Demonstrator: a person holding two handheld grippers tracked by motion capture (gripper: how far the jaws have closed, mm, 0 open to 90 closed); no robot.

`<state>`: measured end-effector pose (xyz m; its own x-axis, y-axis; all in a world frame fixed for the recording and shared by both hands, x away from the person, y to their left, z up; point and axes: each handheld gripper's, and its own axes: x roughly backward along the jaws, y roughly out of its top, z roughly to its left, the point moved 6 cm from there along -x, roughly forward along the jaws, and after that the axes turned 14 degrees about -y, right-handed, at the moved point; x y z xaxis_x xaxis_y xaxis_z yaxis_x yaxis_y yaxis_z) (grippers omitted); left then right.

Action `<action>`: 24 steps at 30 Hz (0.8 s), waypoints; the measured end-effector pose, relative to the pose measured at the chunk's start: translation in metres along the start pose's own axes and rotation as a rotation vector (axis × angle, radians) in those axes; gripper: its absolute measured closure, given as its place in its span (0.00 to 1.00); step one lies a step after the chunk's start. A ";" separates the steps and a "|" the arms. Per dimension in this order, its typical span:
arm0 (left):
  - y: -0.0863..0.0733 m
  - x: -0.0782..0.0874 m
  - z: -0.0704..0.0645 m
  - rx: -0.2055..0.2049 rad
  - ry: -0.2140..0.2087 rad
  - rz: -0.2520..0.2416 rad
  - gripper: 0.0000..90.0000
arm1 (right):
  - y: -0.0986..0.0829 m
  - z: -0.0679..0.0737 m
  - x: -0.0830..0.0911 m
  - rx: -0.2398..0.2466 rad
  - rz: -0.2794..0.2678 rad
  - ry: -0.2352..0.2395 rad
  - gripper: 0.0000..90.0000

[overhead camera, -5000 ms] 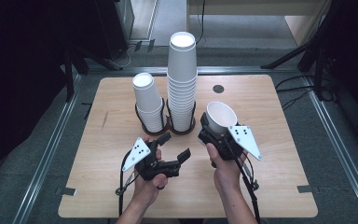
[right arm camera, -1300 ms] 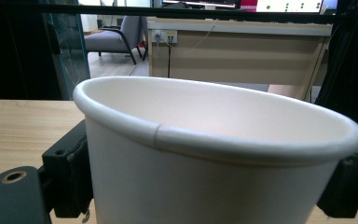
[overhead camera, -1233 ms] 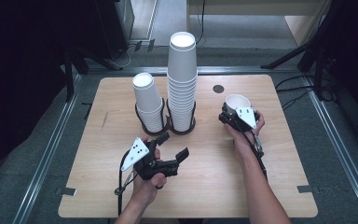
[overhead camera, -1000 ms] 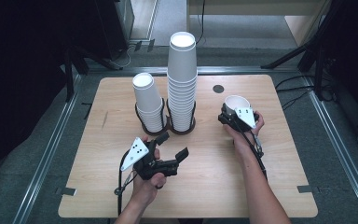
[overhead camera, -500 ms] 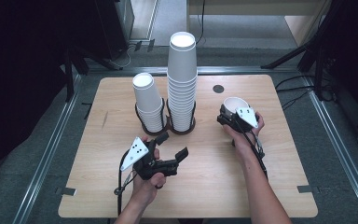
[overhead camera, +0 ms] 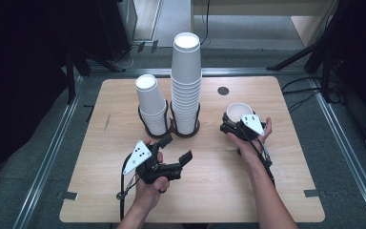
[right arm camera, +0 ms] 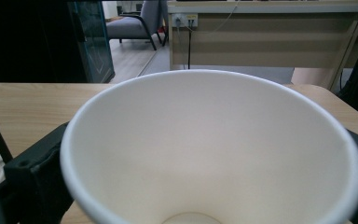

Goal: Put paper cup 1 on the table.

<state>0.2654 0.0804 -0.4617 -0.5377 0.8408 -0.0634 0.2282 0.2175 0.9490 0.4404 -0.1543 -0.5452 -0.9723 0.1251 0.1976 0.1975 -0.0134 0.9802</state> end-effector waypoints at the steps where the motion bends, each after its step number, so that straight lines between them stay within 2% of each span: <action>1: 0.000 0.000 0.000 0.000 0.001 0.000 0.09 | 0.000 0.000 0.002 -0.002 -0.001 0.006 0.00; 9: 0.000 0.000 0.001 0.001 0.000 0.003 0.09 | 0.002 -0.006 0.014 -0.009 -0.010 0.025 0.00; 13: -0.001 0.000 0.001 0.001 0.001 0.004 0.09 | 0.003 -0.009 0.020 0.003 -0.020 0.038 0.00; 24: 0.000 0.000 0.003 0.002 0.007 0.002 0.09 | 0.014 -0.015 0.041 -0.020 -0.040 0.077 0.00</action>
<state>0.2673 0.0820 -0.4628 -0.5431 0.8376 -0.0591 0.2313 0.2169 0.9484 0.4011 -0.1640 -0.5235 -0.9862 0.0497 0.1578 0.1565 -0.0300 0.9872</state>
